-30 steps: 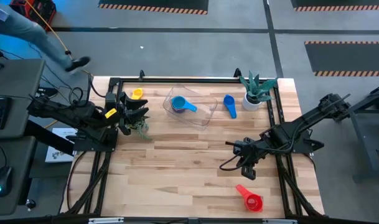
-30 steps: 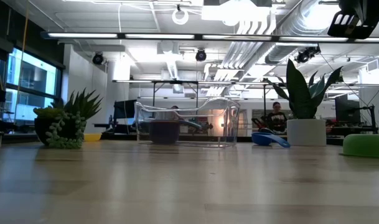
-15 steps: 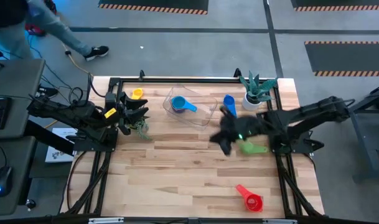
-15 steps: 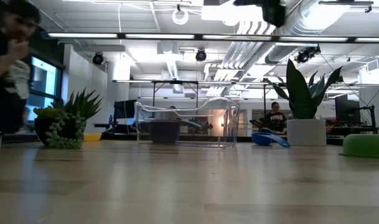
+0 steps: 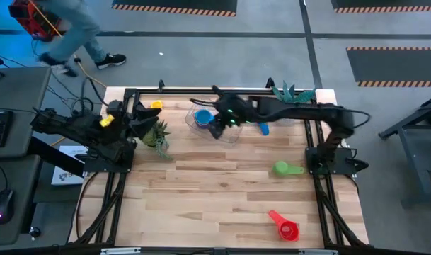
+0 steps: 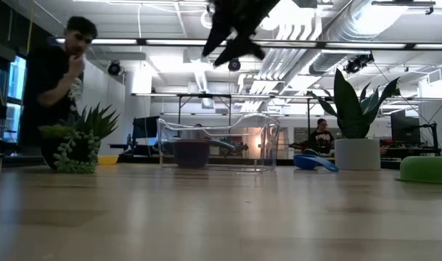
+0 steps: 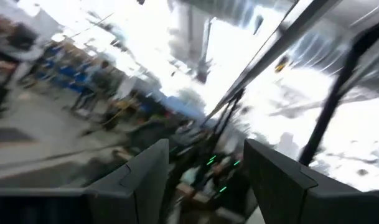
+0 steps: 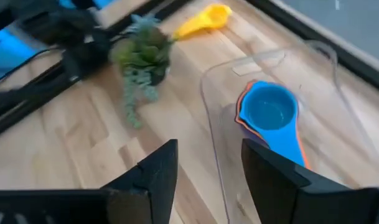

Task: Nest measuring cups in basket
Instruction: Remove the light blue measuring cup from the top of the orange measuring cup in the transparent bin

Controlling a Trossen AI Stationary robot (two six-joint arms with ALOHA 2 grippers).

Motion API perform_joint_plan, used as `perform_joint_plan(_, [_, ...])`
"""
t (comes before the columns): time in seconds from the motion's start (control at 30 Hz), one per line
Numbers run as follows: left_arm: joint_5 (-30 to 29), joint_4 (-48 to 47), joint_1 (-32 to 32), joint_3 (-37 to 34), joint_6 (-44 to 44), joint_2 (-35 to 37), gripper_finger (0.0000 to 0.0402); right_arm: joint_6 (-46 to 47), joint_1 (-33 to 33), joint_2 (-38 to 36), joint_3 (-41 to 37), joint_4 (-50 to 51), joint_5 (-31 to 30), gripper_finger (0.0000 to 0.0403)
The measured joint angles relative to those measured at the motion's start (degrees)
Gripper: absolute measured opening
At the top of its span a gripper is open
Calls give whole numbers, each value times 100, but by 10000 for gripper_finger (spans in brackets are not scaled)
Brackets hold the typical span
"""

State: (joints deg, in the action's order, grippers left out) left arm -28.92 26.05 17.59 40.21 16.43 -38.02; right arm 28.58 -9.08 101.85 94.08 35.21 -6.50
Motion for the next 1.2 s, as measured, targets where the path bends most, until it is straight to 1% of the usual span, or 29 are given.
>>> perform_joint_plan(0.07, [154, 225, 1, 1, -3, 0, 200, 216, -145, 401, 314, -7, 97, 169])
perform_joint_plan(0.13, [200, 354, 2, 2, -5, 5, 200, 243, -234, 786, 619, -27, 92, 169])
perform_joint_plan(0.33, [203, 386, 0, 2, -7, 9, 200, 244, -288, 1947, 1560, 219, -135, 169])
perform_joint_plan(0.47, [201, 388, 0, 0, -8, 11, 200, 351, -326, 2578, 2116, 605, -559, 169])
perform_joint_plan(0.57, [201, 387, 0, 2, -8, 11, 200, 395, -372, 2911, 2421, 676, -648, 169])
perform_joint_plan(0.63, [185, 390, 0, 2, -7, 11, 200, 437, -381, 3073, 2585, 746, -693, 169])
perform_joint_plan(0.77, [180, 392, 1, 0, -9, 11, 200, 504, -374, 3272, 2649, 793, -836, 169])
perform_joint_plan(1.03, [116, 429, 2, 0, -11, 11, 200, 619, -378, 3295, 2625, 791, -1246, 169])
perform_joint_plan(1.1, [116, 430, 2, 0, -11, 11, 200, 765, -389, 3295, 2625, 806, -1236, 169])
perform_joint_plan(1.2, [116, 430, 0, 0, -11, 11, 200, 974, -406, 3353, 2616, 798, -1049, 169])
